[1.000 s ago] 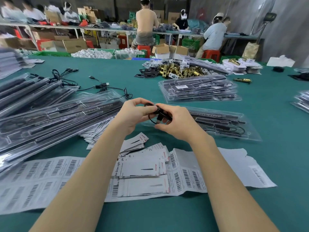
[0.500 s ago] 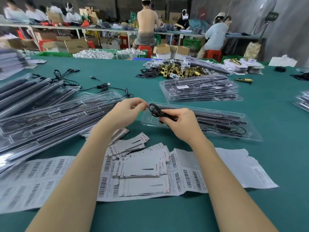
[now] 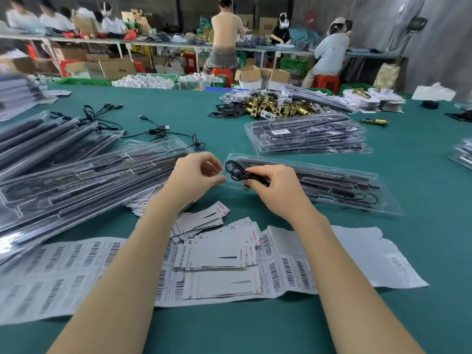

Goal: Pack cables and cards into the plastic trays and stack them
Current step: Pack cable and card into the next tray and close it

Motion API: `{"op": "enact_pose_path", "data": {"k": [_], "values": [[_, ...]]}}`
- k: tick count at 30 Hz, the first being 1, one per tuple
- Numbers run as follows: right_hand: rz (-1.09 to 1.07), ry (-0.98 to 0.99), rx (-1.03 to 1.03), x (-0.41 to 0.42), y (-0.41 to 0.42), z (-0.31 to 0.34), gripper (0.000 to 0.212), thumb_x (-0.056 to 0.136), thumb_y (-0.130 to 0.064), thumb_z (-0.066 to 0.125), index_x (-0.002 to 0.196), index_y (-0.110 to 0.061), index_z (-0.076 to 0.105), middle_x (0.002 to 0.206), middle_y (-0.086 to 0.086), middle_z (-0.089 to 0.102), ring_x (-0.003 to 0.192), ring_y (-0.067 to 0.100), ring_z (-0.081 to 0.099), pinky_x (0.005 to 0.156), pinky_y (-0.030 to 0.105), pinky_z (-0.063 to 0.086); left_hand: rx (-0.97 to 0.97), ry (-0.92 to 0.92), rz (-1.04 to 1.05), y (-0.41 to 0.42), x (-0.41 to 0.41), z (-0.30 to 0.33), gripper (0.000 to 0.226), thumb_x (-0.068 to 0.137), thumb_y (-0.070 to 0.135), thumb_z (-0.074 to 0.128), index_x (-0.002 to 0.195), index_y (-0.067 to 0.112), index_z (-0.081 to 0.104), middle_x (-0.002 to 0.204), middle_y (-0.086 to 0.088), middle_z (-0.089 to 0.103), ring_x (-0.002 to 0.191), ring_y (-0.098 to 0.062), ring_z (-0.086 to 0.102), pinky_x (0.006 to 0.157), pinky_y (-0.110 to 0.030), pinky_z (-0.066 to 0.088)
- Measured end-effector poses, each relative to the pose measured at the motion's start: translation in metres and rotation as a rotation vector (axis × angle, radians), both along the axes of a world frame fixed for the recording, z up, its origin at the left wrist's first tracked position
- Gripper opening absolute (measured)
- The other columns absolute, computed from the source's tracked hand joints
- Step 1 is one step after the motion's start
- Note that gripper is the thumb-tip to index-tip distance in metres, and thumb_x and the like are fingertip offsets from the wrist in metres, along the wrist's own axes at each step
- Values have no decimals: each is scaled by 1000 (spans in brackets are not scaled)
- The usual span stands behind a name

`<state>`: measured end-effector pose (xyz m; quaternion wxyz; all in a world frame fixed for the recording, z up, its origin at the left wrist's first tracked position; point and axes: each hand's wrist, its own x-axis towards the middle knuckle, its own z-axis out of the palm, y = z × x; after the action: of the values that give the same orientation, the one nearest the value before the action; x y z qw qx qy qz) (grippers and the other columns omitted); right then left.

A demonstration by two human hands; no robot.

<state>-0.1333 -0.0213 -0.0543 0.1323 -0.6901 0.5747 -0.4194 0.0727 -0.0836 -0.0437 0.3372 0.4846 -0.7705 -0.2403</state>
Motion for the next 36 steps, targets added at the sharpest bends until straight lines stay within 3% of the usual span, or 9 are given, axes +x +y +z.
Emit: {"op": "enact_pose_path", "data": {"k": [3, 9, 14, 18, 21, 25, 30, 34, 36], "values": [[-22, 59, -70, 3, 2, -6, 24, 91, -20, 71, 115, -21, 76, 95, -9, 73, 87, 8, 64, 79, 18, 49, -4, 46, 73, 1, -6, -4, 23, 81, 29, 84, 89, 17, 65, 81, 10, 72, 76, -2, 67, 71, -14, 50], [-24, 72, -75, 5, 5, -11, 24, 91, -19, 71, 115, -19, 75, 94, -6, 71, 88, 14, 62, 82, 33, 51, -45, 9, 84, 4, -15, -13, 15, 91, 29, 71, 84, 19, 62, 80, 15, 67, 82, -5, 65, 75, -28, 47], [-111, 150, -127, 6, 10, -10, 25, 93, -22, 69, 117, -20, 74, 99, -4, 73, 92, 19, 63, 81, 37, 52, -42, -44, -108, 10, -11, -15, 21, 95, 23, 65, 99, 12, 47, 89, 24, 68, 88, -39, 68, 83, -49, 54], [-207, 195, -242, 5, 16, -6, 23, 91, -20, 70, 113, -22, 76, 96, -7, 73, 83, 18, 65, 68, 33, 51, -113, -75, -218, 8, -11, -16, 15, 91, 13, 70, 94, 15, 55, 95, 15, 74, 96, -7, 68, 95, -36, 52], [-204, 214, -281, 3, 21, -3, 23, 90, -15, 71, 112, -21, 77, 101, -8, 74, 84, 18, 68, 68, 34, 54, -150, -121, -229, 6, -11, -17, 10, 90, 16, 73, 96, 23, 75, 92, 22, 70, 91, 12, 60, 86, -14, 46], [-180, 307, -305, 3, 26, -4, 24, 89, -12, 72, 110, -22, 78, 103, -10, 75, 81, 17, 69, 65, 31, 54, -197, -124, -223, 6, -14, -20, 19, 89, 10, 72, 102, 22, 80, 92, 15, 71, 78, 11, 56, 72, -3, 34], [-216, 467, -317, 5, 41, -8, 19, 92, -14, 67, 106, -23, 77, 99, -10, 74, 84, 21, 68, 56, 33, 53, -229, -45, -218, 8, -17, -22, 31, 87, 2, 72, 110, 21, 79, 103, 7, 76, 61, 24, 50, 62, 3, 36], [-369, 562, -227, 10, 43, -7, 18, 99, -24, 57, 104, -30, 74, 96, -11, 73, 81, 20, 60, 51, 24, 36, -176, -63, -187, 8, -17, -22, 34, 89, 10, 70, 114, 31, 77, 97, 11, 76, 44, -5, 43, 50, -8, 40], [-450, 623, -141, 15, 39, -7, 24, 103, -29, 46, 104, -32, 70, 95, -11, 71, 80, 18, 56, 50, 25, 24, -169, -79, -218, 9, -15, -20, 36, 86, 15, 74, 117, 34, 75, 92, 13, 74, 48, -3, 48, 52, -6, 38]]}}
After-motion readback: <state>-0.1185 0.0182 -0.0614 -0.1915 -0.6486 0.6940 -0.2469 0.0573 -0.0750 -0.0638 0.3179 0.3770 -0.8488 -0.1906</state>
